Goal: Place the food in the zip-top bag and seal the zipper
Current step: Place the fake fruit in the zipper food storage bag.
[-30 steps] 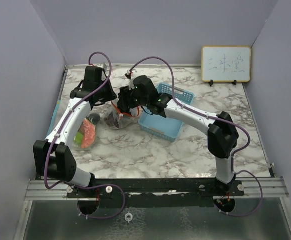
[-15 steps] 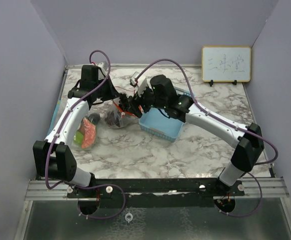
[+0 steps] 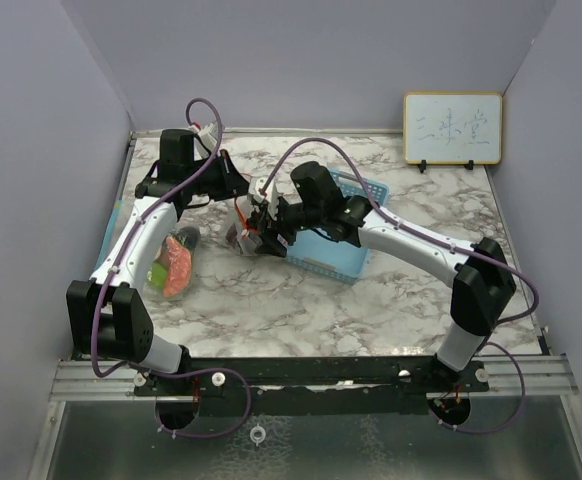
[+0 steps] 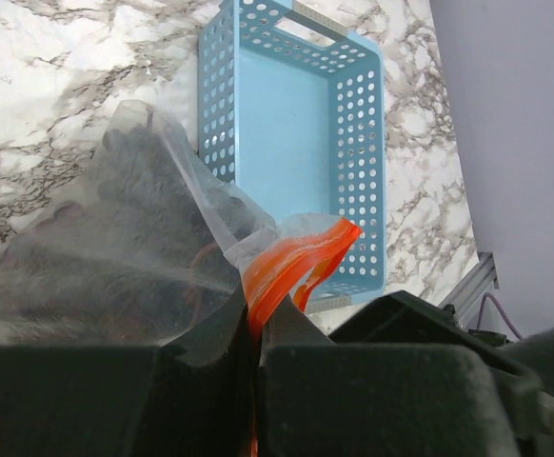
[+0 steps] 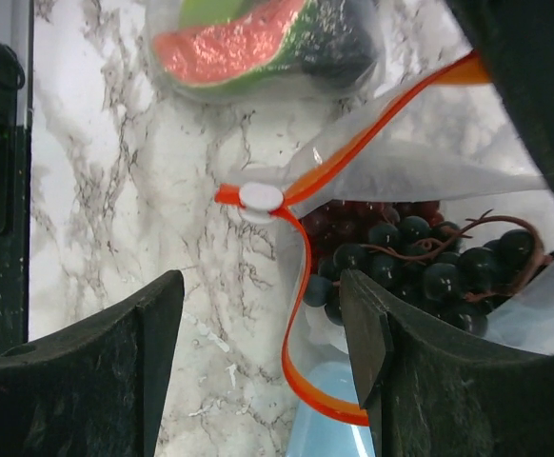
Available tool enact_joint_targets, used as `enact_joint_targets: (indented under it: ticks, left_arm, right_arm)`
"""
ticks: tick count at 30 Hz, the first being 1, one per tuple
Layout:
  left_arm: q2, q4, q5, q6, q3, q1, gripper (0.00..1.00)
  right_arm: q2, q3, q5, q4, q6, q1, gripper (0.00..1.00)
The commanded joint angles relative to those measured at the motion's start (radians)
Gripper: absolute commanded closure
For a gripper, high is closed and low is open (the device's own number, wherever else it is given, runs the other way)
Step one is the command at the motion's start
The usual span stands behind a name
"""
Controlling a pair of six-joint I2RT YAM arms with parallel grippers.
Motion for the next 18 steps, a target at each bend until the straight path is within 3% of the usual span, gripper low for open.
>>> enact_joint_targets:
  ticks: [1, 8, 12, 13, 16, 18]
  left_arm:
    - [-0.017, 0.078, 0.092, -0.022, 0.024, 0.009, 1.00]
    - [0.003, 0.123, 0.153, -0.054, 0.019, 0.012, 1.00]
    - [0.011, 0.154, 0.190, -0.076, 0.006, 0.012, 1.00]
    - [0.014, 0.158, 0.198, -0.078, 0.004, 0.012, 1.00]
    - [0.017, 0.167, 0.216, -0.075, -0.002, 0.012, 1.00]
    - [0.019, 0.164, 0.223, -0.064, -0.005, 0.013, 1.00]
  right_arm:
    - [0.046, -0.021, -0.089, 0.032, -0.035, -0.017, 0.34]
    - [0.058, -0.117, 0.001, 0.185, 0.037, -0.017, 0.31]
    - [0.085, -0.102, 0.002, 0.212, 0.049, -0.017, 0.37]
    - [0.091, -0.095, -0.001, 0.215, 0.056, -0.017, 0.44]
    - [0.102, -0.084, -0.002, 0.231, 0.086, -0.017, 0.92]
    - [0.103, -0.078, 0.008, 0.227, 0.102, -0.017, 0.98]
